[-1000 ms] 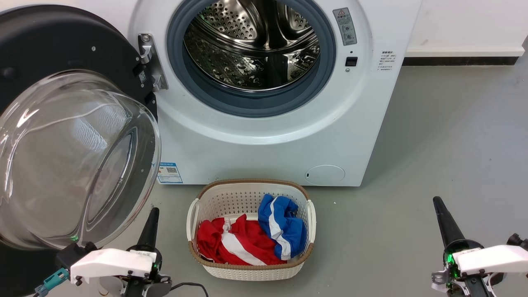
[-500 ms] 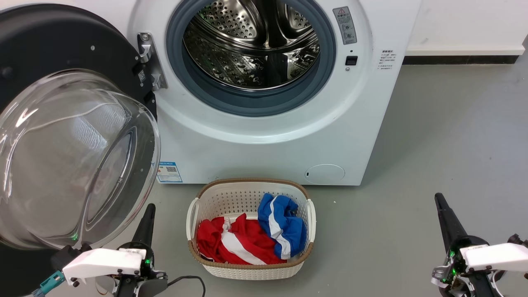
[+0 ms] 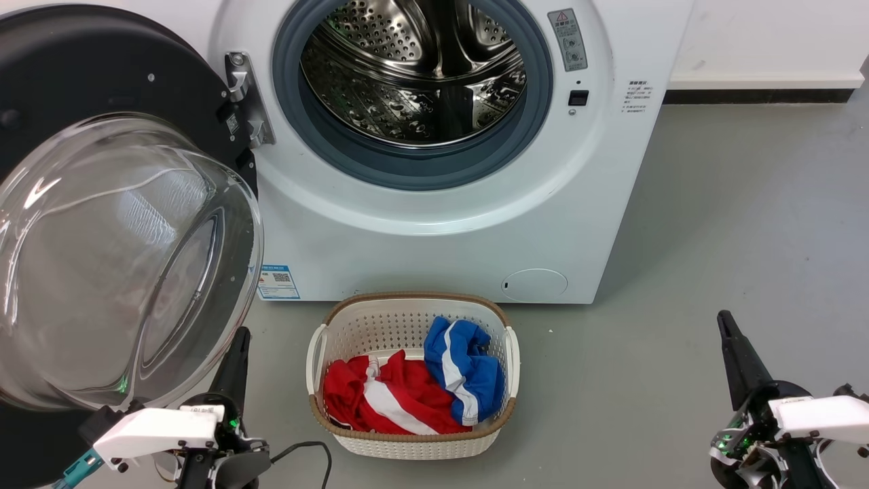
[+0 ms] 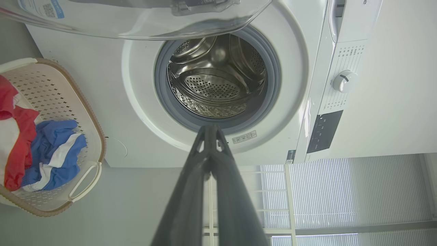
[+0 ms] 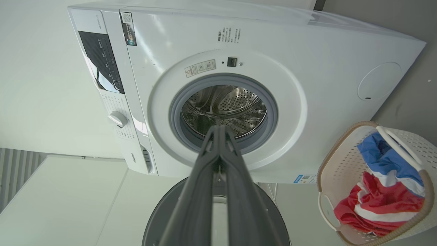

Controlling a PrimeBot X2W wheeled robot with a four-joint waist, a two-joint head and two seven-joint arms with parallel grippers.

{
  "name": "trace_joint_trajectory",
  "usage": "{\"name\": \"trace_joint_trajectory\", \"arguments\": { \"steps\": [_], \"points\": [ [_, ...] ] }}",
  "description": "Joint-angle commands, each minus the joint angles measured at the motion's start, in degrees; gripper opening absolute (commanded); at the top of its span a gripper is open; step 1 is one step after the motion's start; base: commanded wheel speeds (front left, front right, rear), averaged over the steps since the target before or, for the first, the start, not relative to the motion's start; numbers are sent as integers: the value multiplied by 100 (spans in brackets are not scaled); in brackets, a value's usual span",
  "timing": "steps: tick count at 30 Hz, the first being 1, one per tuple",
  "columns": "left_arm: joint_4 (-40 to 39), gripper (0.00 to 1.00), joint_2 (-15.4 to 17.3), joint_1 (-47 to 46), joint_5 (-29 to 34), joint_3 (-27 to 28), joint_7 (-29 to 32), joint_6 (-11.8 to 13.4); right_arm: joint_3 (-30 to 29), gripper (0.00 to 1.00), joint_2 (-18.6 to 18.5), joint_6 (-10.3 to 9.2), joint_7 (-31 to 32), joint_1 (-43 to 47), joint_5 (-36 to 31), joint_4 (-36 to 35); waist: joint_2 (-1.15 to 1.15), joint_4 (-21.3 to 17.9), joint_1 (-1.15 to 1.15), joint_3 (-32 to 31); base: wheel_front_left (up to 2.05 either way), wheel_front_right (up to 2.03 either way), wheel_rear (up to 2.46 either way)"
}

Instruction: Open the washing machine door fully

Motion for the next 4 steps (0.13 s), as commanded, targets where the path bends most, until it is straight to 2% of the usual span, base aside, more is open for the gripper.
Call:
{"name": "trace_joint_trajectory", "arguments": {
  "steps": [1, 4],
  "points": [
    [-26, 0, -8, -59, -107, 40, 33, -46, -13, 0, 15, 0, 19, -132, 119, 15, 0, 0, 0, 2, 0, 0, 0],
    [-28, 0, -19, -59, -172, 58, 59, -65, -17, 0, 15, 0, 32, -141, 199, 32, 0, -1, 0, 5, 0, 0, 0]
  ]
}}
